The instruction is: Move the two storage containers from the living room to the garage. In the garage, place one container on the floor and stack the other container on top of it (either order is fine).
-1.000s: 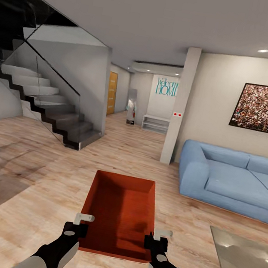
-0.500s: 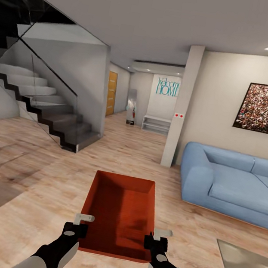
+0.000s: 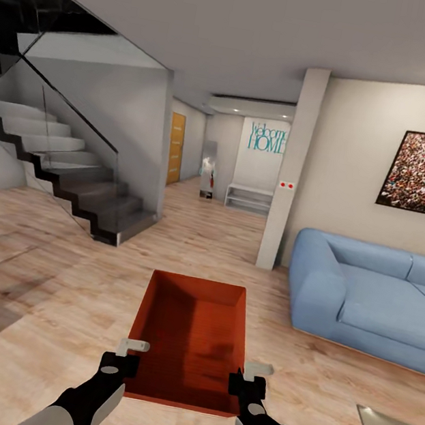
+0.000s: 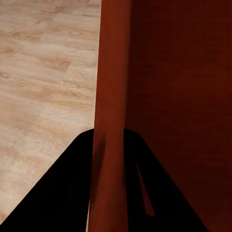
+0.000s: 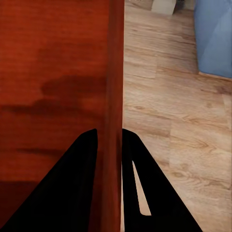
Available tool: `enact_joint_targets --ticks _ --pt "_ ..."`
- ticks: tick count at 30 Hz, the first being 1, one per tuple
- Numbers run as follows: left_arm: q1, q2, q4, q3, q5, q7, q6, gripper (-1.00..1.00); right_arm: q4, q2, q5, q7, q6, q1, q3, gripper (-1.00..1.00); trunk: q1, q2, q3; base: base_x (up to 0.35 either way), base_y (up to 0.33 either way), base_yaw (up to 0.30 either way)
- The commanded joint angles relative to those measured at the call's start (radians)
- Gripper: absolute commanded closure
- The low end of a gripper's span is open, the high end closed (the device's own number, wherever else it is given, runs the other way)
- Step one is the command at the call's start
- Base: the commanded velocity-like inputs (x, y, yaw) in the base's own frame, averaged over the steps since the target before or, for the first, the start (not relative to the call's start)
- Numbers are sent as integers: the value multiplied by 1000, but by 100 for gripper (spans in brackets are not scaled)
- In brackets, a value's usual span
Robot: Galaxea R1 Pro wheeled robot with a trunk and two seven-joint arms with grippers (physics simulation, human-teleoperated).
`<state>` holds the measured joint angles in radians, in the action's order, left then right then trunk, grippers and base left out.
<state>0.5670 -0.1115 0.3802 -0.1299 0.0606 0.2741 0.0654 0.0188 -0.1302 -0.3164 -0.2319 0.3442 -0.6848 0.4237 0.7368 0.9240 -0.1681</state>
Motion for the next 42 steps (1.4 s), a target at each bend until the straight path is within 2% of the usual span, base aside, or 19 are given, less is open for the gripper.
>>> enact_joint_targets --ticks 1,36,42 --pt "1 3 2 85 -2 27 8 100 3 0 4 -2 3 -1 -45 100 1 1 -1 322 0 0" --pt "1 3 2 85 -2 26 8 100 2 0 4 -3 3 -1 -45 100 1 1 -1 322 0 0" --pt "1 3 0 85 -2 26 8 100 3 0 4 -2 3 -1 -45 100 1 1 -1 323 0 176"
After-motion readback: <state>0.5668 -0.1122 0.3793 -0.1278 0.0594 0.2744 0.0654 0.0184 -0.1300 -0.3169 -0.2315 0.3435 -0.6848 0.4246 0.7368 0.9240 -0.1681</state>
